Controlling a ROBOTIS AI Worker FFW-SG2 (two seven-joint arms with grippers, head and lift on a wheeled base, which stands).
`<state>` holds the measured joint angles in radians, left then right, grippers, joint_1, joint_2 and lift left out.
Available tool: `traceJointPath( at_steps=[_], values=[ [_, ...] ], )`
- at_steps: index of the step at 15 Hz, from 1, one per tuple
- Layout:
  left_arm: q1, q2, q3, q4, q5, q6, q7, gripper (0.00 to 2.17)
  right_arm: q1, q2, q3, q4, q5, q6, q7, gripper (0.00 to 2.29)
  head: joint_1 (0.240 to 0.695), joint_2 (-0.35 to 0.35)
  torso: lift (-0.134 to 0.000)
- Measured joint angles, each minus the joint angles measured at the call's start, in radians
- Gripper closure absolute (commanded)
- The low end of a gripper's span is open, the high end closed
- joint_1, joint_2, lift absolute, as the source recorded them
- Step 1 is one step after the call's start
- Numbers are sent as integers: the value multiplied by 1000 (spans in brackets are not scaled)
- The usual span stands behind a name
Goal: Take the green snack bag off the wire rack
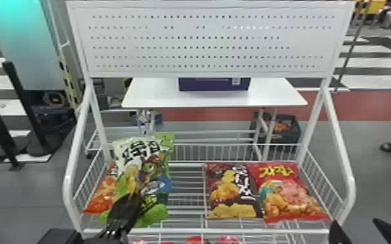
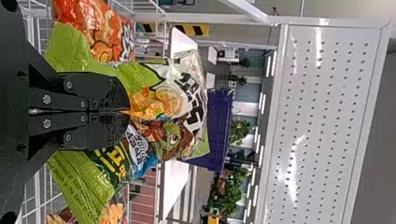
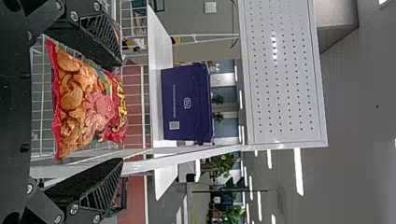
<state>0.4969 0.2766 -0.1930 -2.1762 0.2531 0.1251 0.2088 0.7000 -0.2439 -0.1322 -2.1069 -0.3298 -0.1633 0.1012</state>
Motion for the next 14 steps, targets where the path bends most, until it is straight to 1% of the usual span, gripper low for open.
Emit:
traceJointPath(
  at_steps=[6,9,14],
  values=[
    [109,13,63,-7,-10,-178,0,1190,-10,-1,-4,13,-1,0,-2,167,499,0,0],
    [148,21,78,-3,-15,-236,1,1190,-14,-5,-5,21,-3,0,-2,167,499,0,0],
    [190,21,96,20,-21,-300,1,1190,-19,-10,-2,29,-5,0,-1,167,499,0,0]
  ],
)
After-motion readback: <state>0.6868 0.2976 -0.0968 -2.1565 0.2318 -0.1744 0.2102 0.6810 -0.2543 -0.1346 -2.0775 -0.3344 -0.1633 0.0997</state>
